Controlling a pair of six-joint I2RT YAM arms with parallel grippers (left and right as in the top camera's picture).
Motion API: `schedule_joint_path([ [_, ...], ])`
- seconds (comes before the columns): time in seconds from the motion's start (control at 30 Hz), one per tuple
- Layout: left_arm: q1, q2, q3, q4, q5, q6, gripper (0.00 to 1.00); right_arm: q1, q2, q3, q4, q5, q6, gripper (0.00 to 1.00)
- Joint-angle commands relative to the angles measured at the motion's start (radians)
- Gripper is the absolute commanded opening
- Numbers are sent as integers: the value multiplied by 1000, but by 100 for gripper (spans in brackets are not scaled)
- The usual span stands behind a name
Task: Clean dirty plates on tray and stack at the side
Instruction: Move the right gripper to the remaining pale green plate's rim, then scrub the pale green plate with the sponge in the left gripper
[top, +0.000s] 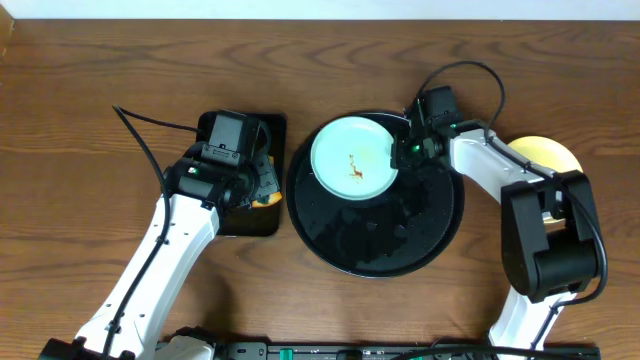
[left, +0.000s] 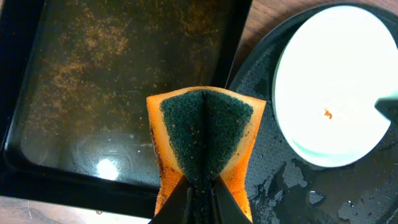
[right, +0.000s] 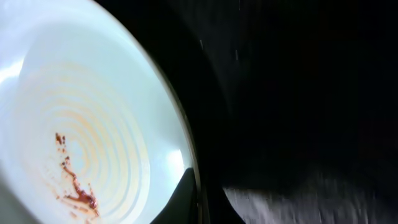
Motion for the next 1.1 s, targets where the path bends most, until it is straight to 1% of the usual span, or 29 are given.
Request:
schedule_joint_path([
  [0.0,5,-6,-4,-2,-5,17,8,5,-35,-19,-105,78,-1,1],
  [0.23,-16,-4,-7,56,83,18,8,21,-105,-19,-297,97,-1,1],
  [0.27,-38,2,-8,87,108,18,8,36,-105,-20,-341,98,-3,1],
  [0.37,-87,26,-8,124,131,18,8,67,-104,-31,-379,122,-8,1],
  [0.5,-166,90,-8,156,140,18,8,90,-104,-33,-388,131,3,1],
  [0.67,-261,187,-8,246,231,17,8,97,-104,-33,-389,131,3,1],
  [0.8,-326,251,-8,315,236,0,7,97,-104,-33,-388,131,3,1],
  [1.07,-410,368,-8,399,236,-115,8,97,-104,-33,-389,130,3,1],
])
